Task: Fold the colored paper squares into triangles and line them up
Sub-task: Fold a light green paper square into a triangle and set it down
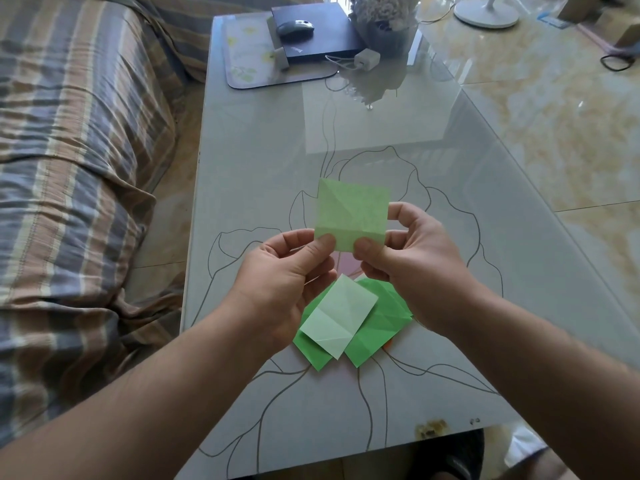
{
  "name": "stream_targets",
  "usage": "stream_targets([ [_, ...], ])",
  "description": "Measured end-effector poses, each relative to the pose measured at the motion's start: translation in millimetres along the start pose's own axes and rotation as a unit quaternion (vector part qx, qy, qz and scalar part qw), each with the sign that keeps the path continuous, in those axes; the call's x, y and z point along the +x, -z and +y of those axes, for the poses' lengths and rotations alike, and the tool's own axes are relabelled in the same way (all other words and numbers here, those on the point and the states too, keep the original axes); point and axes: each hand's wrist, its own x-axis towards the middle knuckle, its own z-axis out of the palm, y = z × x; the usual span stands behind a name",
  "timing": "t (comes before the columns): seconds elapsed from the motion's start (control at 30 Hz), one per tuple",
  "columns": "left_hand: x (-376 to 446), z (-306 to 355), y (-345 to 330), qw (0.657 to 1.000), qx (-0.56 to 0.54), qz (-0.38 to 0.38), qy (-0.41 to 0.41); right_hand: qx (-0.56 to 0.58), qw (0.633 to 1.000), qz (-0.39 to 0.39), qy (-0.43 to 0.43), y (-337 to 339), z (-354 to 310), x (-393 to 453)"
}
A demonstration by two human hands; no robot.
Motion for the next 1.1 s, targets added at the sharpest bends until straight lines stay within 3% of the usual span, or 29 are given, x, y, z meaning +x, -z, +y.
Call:
stream_targets([
  [0.3, 0.3, -6.9, -0.4, 0.999, 0.017, 0.040, -0.017, 0.016, 0.999, -0.030, -0.032, -3.1, 1.7, 1.2],
  [0.43, 0.2, -5.8, -0.6, 0.999, 0.004, 0.033, -0.015, 0.030, 0.997, -0.043, -0.054, -1.5, 3.6, 1.7],
  [0.63, -4.7, -7.3, -3.7, 0.999, 0.017, -0.041, 0.014, 0.079, 0.993, -0.053, -0.075, -2.5, 4.5, 2.5],
  [1.1, -3.3, -1.5, 0.6, 0.997, 0.057, -0.027, -0.037, 0.065, 0.995, -0.042, -0.068, 1.0, -1.3, 6.0],
])
